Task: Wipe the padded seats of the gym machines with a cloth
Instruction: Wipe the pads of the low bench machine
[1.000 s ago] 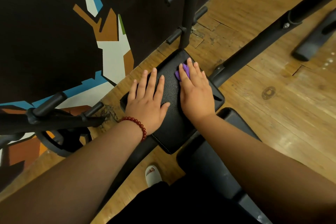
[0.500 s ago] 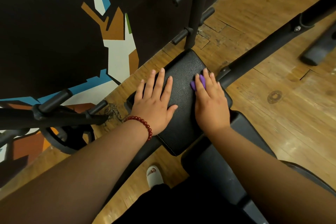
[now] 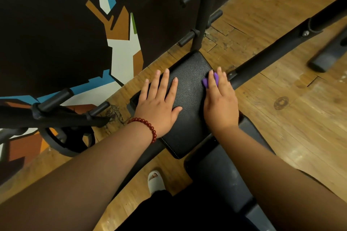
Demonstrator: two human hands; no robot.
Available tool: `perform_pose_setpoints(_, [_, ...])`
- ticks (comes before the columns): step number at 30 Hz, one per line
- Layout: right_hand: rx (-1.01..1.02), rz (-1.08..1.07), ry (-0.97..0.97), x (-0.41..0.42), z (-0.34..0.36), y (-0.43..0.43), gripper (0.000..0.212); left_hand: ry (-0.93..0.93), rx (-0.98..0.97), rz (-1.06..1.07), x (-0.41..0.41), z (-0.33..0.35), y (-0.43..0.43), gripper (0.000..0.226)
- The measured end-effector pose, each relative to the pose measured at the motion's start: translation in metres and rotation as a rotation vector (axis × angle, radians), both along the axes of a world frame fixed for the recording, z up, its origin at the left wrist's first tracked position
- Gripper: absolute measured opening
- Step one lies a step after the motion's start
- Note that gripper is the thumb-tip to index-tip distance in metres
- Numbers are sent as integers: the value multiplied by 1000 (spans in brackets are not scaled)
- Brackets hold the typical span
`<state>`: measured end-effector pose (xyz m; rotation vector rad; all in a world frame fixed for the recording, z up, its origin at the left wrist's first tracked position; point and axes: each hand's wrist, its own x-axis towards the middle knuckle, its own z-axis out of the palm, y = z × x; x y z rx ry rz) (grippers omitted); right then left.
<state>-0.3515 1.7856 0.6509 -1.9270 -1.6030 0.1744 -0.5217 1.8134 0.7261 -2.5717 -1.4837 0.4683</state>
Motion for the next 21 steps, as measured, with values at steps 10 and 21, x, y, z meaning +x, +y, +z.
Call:
perform_pose_setpoints(10, [-113,19,7,4,26,29,53,-19,17,-9,-3,-3,-8,72])
perform_pose_setpoints(21, [54,184,-92,-22,-20,-45,43,-75,-9,-99,-36,-4,-36,70])
